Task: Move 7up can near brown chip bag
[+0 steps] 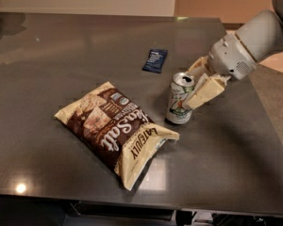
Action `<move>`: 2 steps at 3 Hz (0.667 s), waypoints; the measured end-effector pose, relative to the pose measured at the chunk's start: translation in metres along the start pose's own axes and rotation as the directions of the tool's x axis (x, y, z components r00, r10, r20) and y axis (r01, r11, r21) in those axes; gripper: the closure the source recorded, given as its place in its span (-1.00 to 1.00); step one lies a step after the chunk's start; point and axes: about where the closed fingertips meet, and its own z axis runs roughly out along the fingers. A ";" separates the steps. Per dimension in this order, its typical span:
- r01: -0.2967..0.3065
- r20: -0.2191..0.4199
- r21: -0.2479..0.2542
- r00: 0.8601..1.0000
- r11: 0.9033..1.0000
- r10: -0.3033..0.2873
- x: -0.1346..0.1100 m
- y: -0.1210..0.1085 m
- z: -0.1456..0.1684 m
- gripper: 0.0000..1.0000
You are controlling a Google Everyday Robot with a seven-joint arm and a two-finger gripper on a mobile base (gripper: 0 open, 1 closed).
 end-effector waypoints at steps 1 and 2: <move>0.020 -0.007 -0.026 1.000 0.999 -0.020 0.000 0.009 0.011 0.17; 0.034 0.008 -0.035 0.999 0.999 -0.034 0.002 0.014 0.018 -0.28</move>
Offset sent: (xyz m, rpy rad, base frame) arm -0.0226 0.0091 -0.0222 0.0248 0.0022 0.0662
